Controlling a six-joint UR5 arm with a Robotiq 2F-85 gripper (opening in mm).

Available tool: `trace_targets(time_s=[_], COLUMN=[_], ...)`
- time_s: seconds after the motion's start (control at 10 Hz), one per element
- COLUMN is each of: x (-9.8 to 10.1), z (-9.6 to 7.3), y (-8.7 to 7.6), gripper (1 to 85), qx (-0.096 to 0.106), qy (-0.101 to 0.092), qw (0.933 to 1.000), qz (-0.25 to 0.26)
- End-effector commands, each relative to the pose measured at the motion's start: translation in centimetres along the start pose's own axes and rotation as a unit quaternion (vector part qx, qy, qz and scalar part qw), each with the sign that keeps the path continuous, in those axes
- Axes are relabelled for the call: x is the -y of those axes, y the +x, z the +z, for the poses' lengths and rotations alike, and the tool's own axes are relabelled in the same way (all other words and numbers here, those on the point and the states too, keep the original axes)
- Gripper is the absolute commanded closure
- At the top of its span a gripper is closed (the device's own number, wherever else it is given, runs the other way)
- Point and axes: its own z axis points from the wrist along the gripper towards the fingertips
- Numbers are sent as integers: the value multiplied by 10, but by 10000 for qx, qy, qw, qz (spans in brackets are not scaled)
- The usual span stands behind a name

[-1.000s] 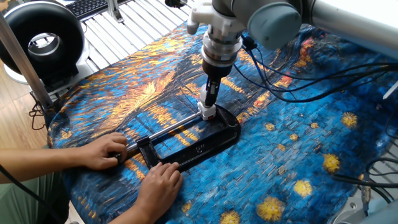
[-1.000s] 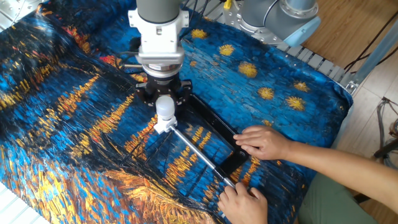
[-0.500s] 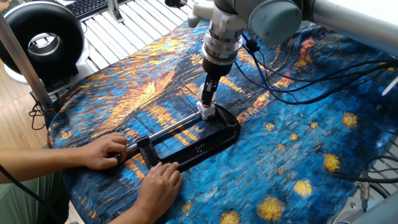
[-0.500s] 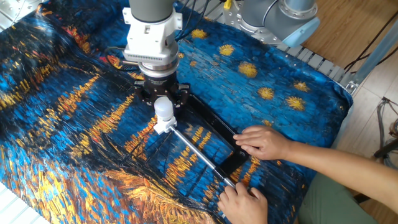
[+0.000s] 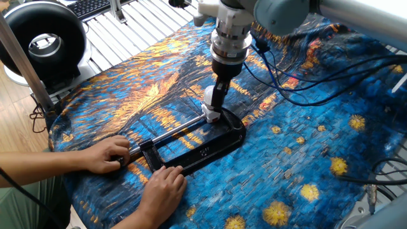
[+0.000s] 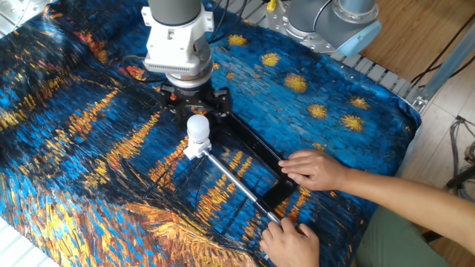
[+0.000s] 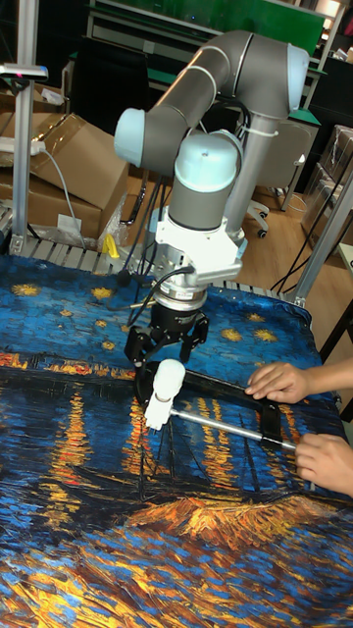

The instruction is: Install the light bulb by rotating it

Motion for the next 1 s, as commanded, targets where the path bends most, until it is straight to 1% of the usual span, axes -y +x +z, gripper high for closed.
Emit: trace_targets(time_s=[0.0, 0.1, 0.2, 0.3, 0.5, 0.6, 0.7, 0.9], x=[2, 9, 5, 2, 0, 5, 5, 5], z=[-7, -8, -9, -11, -18, -20, -20, -19], y=[3, 0, -10, -18, -33, -39, -44, -48], gripper=[50, 63, 63, 63, 63, 63, 63, 70], qx=[-100, -109, 14, 81, 178, 173, 164, 125], qy=[34, 199, 166, 161, 317, 486, 550, 634], qw=[9985, 9943, 9901, 9850, 9733, 9650, 9587, 9431], qz=[-539, -1041, -1395, -1715, -2265, -2572, -2787, -3262])
